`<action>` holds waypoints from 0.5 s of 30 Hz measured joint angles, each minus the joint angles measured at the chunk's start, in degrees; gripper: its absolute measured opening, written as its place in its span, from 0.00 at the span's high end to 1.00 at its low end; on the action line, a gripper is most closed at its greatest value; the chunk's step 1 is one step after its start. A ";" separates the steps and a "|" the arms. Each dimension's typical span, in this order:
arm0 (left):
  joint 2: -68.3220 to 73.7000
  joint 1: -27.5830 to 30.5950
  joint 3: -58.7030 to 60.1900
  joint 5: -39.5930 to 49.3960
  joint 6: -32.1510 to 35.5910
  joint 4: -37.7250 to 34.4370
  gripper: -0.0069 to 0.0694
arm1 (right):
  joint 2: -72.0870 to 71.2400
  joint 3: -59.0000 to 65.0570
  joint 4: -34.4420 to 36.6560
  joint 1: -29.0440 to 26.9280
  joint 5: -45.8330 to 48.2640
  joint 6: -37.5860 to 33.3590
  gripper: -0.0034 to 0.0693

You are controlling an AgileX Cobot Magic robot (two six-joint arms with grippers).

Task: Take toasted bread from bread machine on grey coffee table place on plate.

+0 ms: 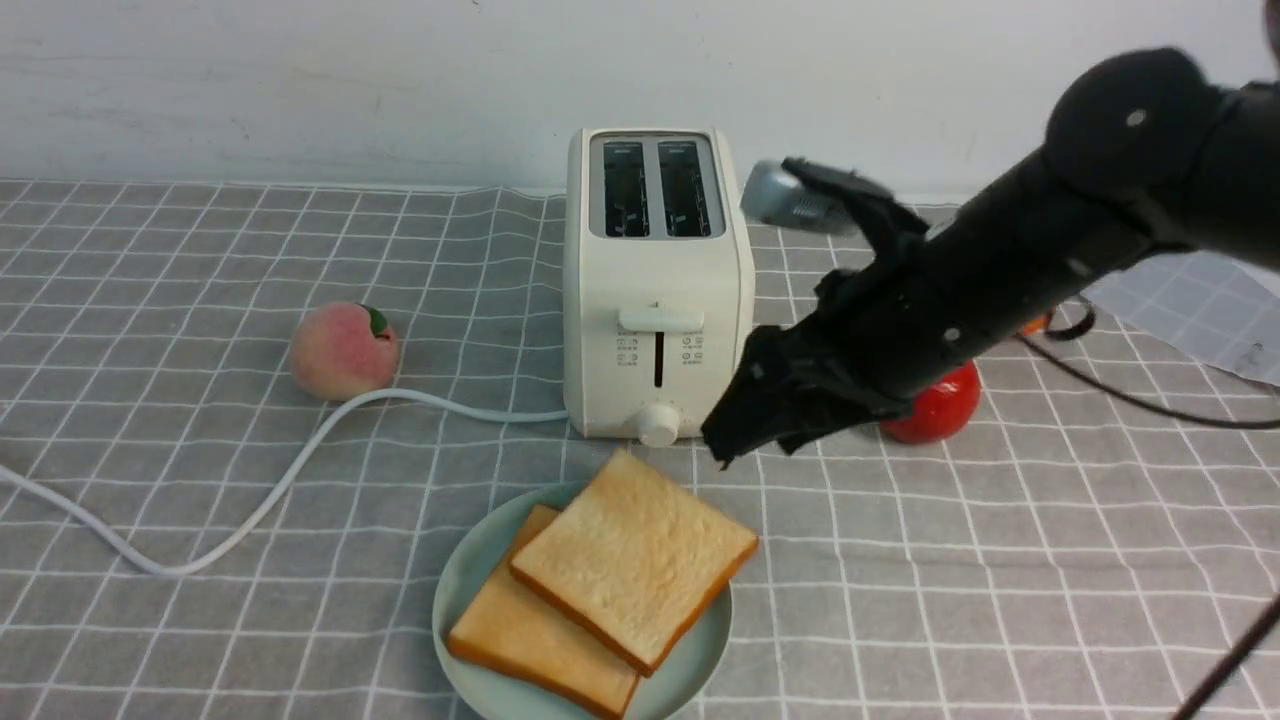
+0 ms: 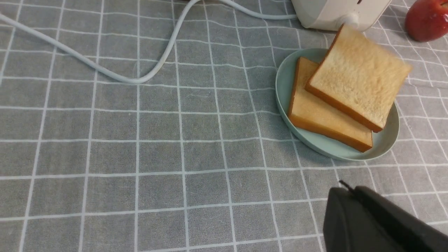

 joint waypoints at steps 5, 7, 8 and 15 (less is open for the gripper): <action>0.00 0.00 0.00 0.00 0.00 -0.04 0.93 | -12.10 -0.81 -12.32 0.00 1.50 6.91 0.42; 0.00 0.00 0.00 -0.06 0.00 -0.04 0.93 | -18.80 -0.87 -17.87 0.00 1.73 10.43 0.54; 0.00 0.00 0.00 -0.12 0.00 -0.04 0.93 | -21.29 -0.92 -19.16 0.00 1.73 11.72 0.57; 0.00 0.00 0.00 -4.43 0.00 -0.06 0.93 | -41.65 -0.15 -31.08 0.00 -1.15 22.76 0.92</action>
